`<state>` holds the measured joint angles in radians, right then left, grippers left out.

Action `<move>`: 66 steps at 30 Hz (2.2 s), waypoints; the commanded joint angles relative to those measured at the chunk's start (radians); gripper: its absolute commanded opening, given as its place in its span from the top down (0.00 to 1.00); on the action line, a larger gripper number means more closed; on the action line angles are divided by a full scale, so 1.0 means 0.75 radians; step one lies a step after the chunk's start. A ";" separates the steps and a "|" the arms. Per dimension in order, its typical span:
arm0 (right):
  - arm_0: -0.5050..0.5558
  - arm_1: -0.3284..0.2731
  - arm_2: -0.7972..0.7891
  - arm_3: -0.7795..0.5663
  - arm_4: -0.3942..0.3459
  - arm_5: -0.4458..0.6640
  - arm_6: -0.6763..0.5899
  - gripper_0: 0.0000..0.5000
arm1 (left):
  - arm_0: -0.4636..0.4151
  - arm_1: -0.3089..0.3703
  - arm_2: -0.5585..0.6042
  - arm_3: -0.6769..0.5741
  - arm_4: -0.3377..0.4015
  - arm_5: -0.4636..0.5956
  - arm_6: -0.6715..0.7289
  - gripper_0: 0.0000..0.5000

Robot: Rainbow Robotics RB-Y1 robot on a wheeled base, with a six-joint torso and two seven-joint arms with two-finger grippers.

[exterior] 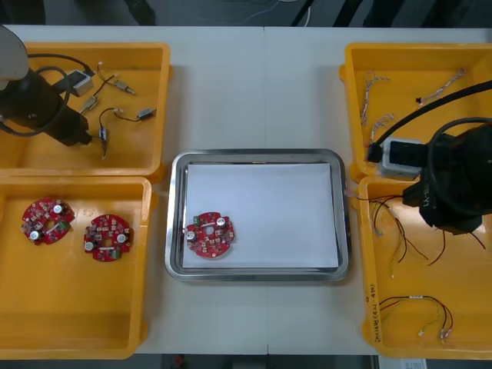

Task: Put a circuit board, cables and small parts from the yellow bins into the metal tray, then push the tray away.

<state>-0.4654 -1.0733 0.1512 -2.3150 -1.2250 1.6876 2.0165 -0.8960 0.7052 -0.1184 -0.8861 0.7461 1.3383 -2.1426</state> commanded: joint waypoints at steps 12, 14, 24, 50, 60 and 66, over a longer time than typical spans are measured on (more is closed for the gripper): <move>-0.449 0.124 0.535 0.039 0.132 -0.068 -0.091 1.00 | -0.069 -0.028 -0.047 0.087 0.050 -0.095 -0.025 0.00; -0.488 0.163 0.592 0.058 0.161 -0.066 -0.097 1.00 | -0.067 -0.028 -0.047 0.087 0.050 -0.095 -0.029 0.00; -0.537 0.366 0.725 0.127 0.320 -0.043 -0.122 1.00 | -0.067 -0.028 -0.045 0.087 0.048 -0.093 -0.027 1.00; -0.404 0.707 0.889 0.368 0.760 0.110 -0.124 1.00 | -0.049 0.123 -0.008 -0.105 0.028 0.128 0.239 1.00; -0.316 0.709 0.970 0.415 0.917 0.028 -0.148 1.00 | 0.078 0.136 0.041 -0.498 0.007 0.316 0.554 1.00; -0.279 0.725 0.972 0.460 0.938 -0.082 -0.167 1.00 | 0.137 0.136 0.074 -0.680 -0.001 0.435 0.668 1.00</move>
<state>-0.6979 -0.5588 0.8686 -1.9715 -0.5425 1.6516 1.9267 -0.8221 0.7598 -0.1023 -1.3152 0.7578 1.6257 -1.6226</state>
